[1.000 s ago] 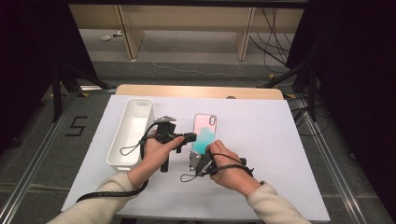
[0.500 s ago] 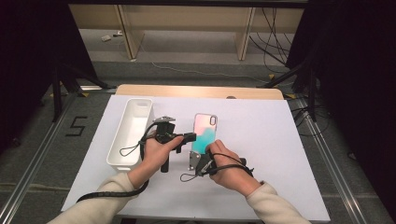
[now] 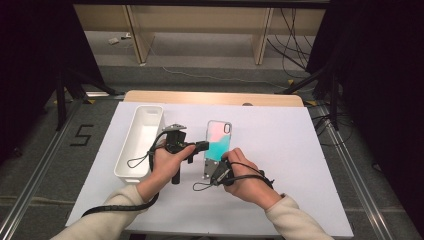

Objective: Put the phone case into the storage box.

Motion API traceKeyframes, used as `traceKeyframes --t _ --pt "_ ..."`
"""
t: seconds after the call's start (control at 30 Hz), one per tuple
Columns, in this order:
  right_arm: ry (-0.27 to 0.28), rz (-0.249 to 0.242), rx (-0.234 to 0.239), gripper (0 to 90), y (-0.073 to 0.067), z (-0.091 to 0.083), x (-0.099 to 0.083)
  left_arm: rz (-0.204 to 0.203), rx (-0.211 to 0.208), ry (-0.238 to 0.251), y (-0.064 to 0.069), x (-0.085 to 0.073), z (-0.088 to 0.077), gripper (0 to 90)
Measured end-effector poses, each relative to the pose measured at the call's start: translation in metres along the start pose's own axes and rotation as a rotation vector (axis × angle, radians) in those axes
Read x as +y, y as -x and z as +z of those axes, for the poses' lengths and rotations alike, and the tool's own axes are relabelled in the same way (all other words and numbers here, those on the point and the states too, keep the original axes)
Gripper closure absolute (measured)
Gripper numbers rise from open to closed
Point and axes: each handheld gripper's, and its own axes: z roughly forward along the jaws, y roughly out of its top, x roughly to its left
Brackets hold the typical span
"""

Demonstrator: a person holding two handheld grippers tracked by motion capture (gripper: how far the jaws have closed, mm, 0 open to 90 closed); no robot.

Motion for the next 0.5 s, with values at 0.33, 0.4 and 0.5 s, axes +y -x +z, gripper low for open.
traceKeyframes --t 0.33,0.4,0.5 --pt "0.065 0.028 -0.025 53.7 0.0030 -0.0057 -0.0008 0.008 0.009 0.013 -0.0005 0.0016 -0.0021 83.3" --pt "0.078 0.045 -0.031 50.0 0.0031 -0.0069 -0.0012 0.010 0.006 0.016 -0.0010 0.0020 -0.0026 83.3" --pt "0.101 0.070 -0.036 46.2 0.0038 -0.0097 -0.0026 0.012 0.009 0.023 -0.0014 0.0021 -0.0032 83.2"
